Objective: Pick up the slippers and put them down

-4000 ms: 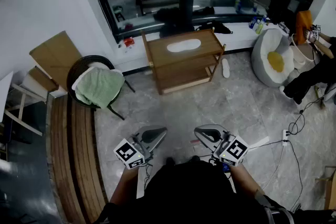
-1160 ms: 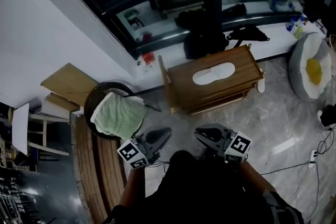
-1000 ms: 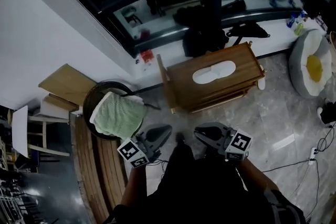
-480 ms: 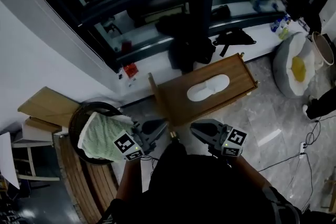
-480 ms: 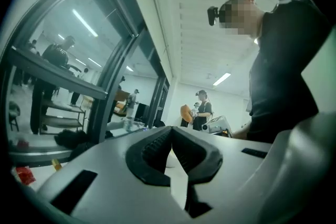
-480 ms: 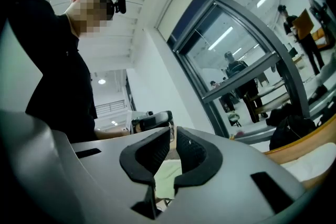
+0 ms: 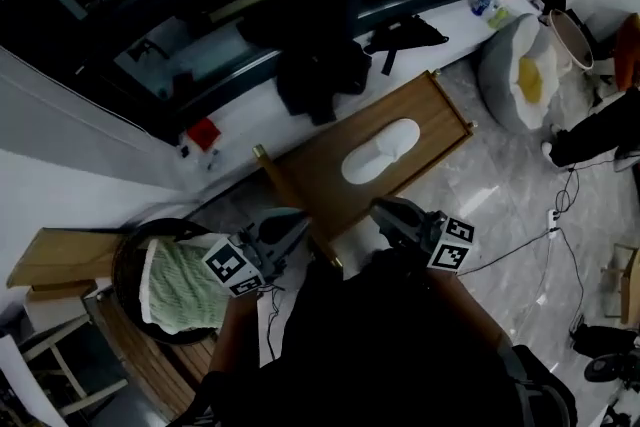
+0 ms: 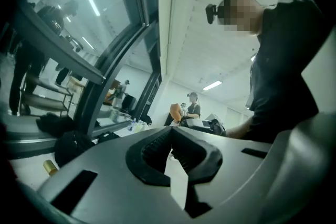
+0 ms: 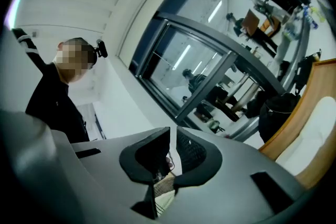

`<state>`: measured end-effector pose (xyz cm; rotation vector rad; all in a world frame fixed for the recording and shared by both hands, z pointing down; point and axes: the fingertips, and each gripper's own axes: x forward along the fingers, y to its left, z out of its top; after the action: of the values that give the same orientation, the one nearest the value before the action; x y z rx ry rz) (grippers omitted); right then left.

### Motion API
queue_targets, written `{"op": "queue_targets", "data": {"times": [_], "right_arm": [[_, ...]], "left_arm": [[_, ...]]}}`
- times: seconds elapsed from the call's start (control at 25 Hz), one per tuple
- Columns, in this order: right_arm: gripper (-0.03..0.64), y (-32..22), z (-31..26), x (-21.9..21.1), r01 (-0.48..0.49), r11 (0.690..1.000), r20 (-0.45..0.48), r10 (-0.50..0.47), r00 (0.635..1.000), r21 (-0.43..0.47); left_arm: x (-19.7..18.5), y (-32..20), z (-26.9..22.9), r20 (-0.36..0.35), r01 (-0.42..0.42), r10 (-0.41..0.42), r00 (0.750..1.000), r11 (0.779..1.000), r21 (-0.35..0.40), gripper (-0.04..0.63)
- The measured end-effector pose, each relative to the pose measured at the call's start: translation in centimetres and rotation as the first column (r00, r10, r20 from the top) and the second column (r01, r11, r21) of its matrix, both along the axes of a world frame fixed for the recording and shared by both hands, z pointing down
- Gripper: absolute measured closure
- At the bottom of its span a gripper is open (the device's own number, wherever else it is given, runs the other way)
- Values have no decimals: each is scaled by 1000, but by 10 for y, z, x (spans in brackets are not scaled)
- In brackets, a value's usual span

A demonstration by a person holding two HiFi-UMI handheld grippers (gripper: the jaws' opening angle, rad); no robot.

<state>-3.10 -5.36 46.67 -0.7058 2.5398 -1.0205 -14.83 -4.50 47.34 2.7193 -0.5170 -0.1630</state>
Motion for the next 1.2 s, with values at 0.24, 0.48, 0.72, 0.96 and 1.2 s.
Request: {"op": "queue_targets", "data": {"times": [0.24, 0.48, 0.72, 0.96, 1.2], "right_arm": [[591, -11, 63, 15, -86, 976, 91, 106, 990, -202], [591, -32, 132, 16, -78, 939, 171, 141, 975, -334], [586, -34, 206, 15, -69, 883, 218, 189, 957, -464], [465, -46, 262, 25, -68, 806, 245, 258, 935, -588], [427, -44, 307, 24, -87, 712, 260, 363, 895, -696]], "left_arm": [[24, -4, 33, 150, -78, 78, 986, 997, -7, 584], [61, -3, 64, 249, -184, 183, 951, 983, -18, 584], [83, -7, 98, 347, -243, 236, 908, 970, -24, 584], [113, -18, 96, 321, -241, 210, 923, 969, 59, 584], [128, -13, 99, 254, -260, 241, 937, 965, 42, 584]]}}
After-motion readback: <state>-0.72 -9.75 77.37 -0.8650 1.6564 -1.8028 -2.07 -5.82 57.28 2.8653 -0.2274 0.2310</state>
